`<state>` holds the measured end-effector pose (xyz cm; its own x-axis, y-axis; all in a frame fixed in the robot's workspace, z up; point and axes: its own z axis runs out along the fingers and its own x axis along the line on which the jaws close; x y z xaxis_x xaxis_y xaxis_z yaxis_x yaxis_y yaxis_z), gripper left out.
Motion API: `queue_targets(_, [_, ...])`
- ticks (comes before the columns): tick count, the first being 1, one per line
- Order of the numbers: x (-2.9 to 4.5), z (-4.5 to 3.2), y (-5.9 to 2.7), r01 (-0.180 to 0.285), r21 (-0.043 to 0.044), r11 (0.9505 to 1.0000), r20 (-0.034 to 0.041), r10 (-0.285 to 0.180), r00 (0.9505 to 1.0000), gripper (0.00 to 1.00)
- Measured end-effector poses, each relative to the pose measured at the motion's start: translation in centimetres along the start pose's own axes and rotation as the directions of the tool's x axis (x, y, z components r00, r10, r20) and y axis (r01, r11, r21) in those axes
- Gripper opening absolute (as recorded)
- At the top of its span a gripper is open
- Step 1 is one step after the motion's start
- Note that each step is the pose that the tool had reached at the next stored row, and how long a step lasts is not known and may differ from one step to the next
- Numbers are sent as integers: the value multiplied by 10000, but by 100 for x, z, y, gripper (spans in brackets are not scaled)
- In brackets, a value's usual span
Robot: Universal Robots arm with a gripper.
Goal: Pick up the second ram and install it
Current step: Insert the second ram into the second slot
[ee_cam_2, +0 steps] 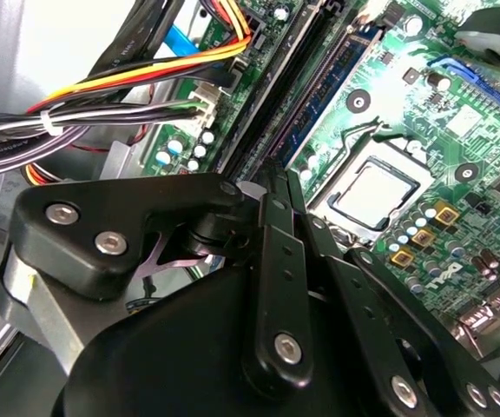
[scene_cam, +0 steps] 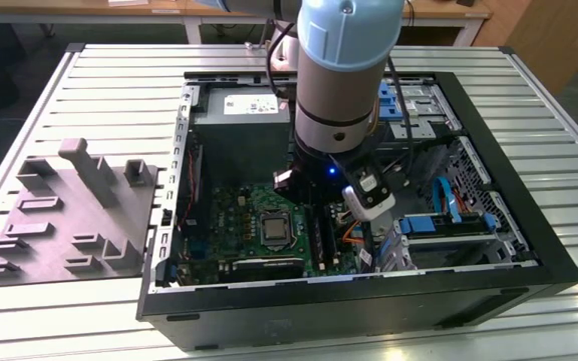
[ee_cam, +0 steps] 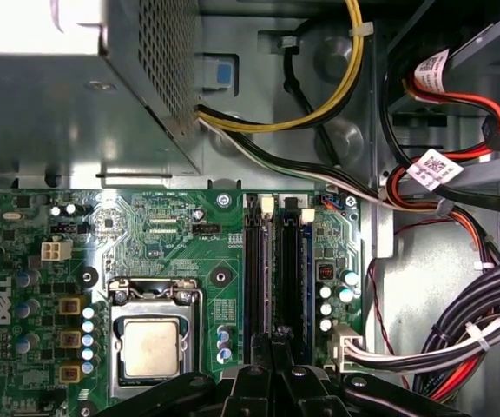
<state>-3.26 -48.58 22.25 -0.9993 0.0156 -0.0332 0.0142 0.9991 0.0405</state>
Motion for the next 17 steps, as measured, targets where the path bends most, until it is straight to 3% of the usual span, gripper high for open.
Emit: queue_targets(17, [4,61,-3,0,1,10000,-1,0,10000,12])
